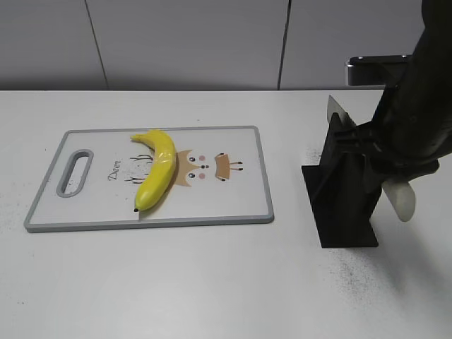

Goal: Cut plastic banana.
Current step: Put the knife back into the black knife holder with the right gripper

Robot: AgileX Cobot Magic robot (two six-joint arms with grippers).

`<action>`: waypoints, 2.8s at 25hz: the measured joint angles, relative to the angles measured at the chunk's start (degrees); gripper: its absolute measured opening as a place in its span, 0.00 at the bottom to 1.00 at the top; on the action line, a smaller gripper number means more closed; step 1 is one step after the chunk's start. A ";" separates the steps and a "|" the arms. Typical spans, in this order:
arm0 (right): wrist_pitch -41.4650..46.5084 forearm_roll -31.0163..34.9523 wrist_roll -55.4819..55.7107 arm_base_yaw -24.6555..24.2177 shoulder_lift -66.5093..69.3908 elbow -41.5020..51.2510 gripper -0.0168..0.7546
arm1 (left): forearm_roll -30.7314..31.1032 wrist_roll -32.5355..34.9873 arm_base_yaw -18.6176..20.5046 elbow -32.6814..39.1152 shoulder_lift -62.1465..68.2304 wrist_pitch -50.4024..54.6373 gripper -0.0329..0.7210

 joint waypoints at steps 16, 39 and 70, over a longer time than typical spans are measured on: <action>-1.44 2.43 -9.87 0.00 -9.31 3.12 0.81 | -1.80 -0.23 0.00 0.44 0.00 0.25 0.86; 3.54 4.93 -30.79 0.00 -67.59 33.49 0.79 | -1.80 -0.97 0.00 0.44 0.00 0.30 0.86; 3.68 5.54 -31.09 -21.35 -92.24 33.55 0.76 | -1.75 -0.97 0.00 0.44 0.00 0.31 0.82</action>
